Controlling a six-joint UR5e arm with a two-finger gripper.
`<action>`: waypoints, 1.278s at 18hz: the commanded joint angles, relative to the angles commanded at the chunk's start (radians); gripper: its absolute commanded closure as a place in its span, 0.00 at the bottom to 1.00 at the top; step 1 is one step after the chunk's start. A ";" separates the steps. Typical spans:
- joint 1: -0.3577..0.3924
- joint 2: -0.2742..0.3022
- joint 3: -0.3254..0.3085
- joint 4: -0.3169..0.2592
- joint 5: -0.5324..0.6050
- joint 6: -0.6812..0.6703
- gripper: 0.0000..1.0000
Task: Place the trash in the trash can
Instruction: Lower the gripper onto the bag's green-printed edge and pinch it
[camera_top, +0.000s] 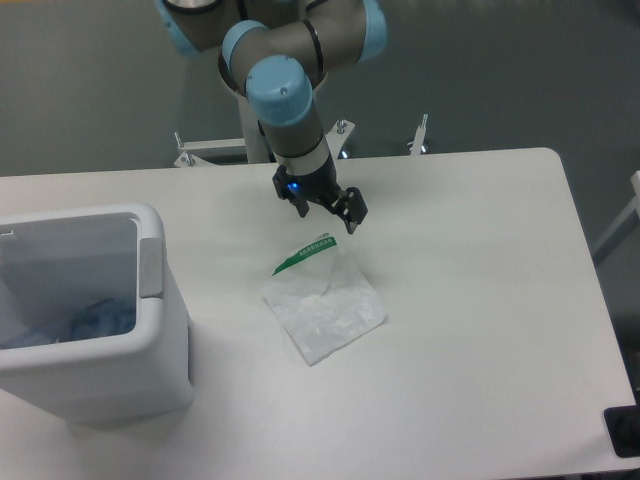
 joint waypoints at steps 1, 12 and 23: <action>-0.002 -0.015 -0.003 0.000 0.000 0.000 0.00; -0.037 -0.147 0.055 0.003 0.061 -0.002 0.00; -0.041 -0.158 0.077 0.009 0.063 -0.009 0.35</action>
